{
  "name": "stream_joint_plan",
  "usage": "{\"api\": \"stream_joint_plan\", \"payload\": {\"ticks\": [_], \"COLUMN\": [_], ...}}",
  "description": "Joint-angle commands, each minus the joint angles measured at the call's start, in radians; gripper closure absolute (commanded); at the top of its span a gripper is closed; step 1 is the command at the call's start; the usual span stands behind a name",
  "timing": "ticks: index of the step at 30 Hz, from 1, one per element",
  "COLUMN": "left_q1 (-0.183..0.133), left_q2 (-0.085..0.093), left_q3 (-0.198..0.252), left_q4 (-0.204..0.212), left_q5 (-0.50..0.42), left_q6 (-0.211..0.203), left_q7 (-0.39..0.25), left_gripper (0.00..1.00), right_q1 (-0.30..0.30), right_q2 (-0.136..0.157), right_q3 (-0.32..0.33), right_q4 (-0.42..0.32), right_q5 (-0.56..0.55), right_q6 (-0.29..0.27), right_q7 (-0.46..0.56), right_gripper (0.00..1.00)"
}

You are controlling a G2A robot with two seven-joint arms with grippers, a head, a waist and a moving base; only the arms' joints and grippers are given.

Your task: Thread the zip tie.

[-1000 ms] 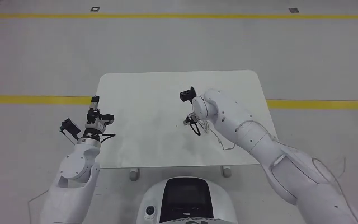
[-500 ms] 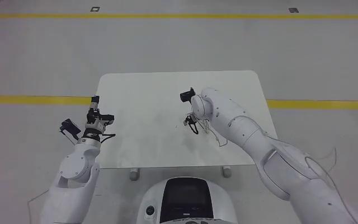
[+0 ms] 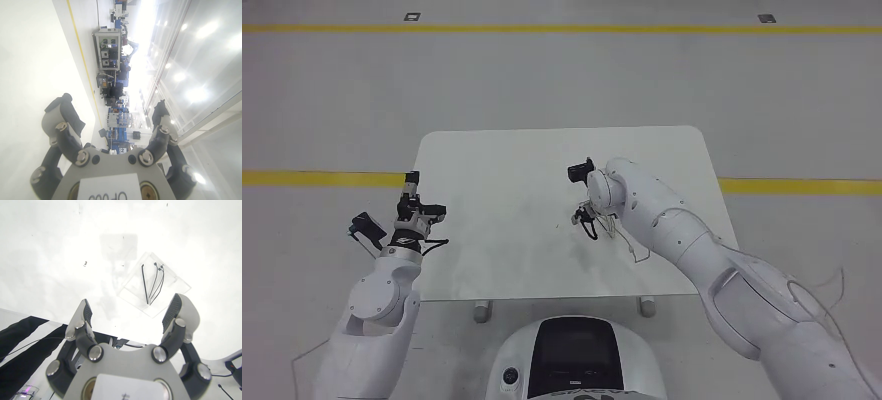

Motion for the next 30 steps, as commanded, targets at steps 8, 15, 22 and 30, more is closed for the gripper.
{"api": "stream_joint_plan", "payload": {"ticks": [8,15,22,30], "left_q1": [0.000,0.000,0.000,0.000], "left_q2": [0.000,0.000,0.000,0.000], "left_q3": [0.000,0.000,0.000,0.000], "left_q4": [0.000,0.000,0.000,0.000], "left_q5": [0.000,0.000,0.000,0.000], "left_q6": [0.000,0.000,0.000,0.000], "left_q7": [0.000,0.000,0.000,0.000], "left_gripper": [0.00,0.00,0.00,0.00], "right_q1": [-0.002,-0.017,-0.032,-0.038], "right_q2": [0.007,0.025,0.034,0.018], "right_q3": [0.024,0.062,0.078,0.075], "right_q4": [0.003,-0.005,-0.019,0.026], "right_q5": [-0.008,-0.038,-0.081,-0.096], "right_q6": [0.025,-0.013,-0.034,-0.036], "right_q7": [-0.008,-0.067,-0.058,-0.066], "right_gripper": [0.00,0.00,0.65,0.70]}}
